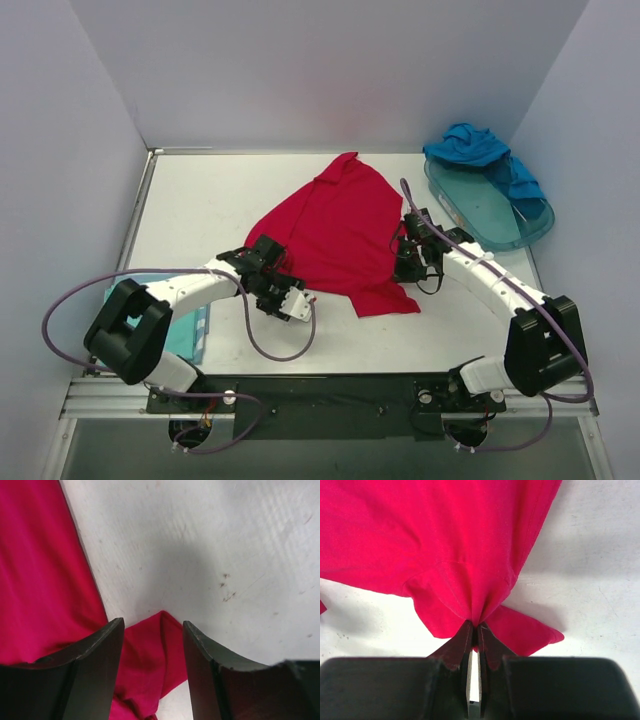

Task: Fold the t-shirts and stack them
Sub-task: Flatten out the tshirt

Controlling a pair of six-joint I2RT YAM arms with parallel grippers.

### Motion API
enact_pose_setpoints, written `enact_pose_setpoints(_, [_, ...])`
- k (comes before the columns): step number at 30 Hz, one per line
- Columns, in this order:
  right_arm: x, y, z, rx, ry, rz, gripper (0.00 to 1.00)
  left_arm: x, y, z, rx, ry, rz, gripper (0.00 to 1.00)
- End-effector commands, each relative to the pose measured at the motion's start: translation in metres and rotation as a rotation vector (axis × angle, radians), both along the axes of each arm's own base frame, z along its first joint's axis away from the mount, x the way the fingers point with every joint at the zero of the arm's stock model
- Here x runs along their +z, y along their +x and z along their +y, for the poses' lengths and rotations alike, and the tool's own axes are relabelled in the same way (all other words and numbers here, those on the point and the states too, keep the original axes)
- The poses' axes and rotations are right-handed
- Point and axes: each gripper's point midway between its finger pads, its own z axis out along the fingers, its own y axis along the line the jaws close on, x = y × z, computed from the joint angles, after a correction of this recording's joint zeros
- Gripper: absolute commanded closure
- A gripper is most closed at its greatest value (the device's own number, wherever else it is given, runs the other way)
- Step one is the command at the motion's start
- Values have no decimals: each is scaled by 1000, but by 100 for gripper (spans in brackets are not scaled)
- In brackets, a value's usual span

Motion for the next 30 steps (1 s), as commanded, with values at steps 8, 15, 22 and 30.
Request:
enact_pose_setpoints(8, [36,2,-20,-37,12,-70,100,-9,59,15,-13,143,-220,86])
enact_pose_setpoints(15, [88,11,-76,-163,39,-183,100,139,91,19,351,-183,37,100])
enact_pose_setpoints(22, [139,2,-127,-280,13,-292,100,185,99,91,588,-346,114,100])
enact_pose_setpoints(30, [131,-16,-124,-272,72,-251,100,131,25,95,522,-256,283,100])
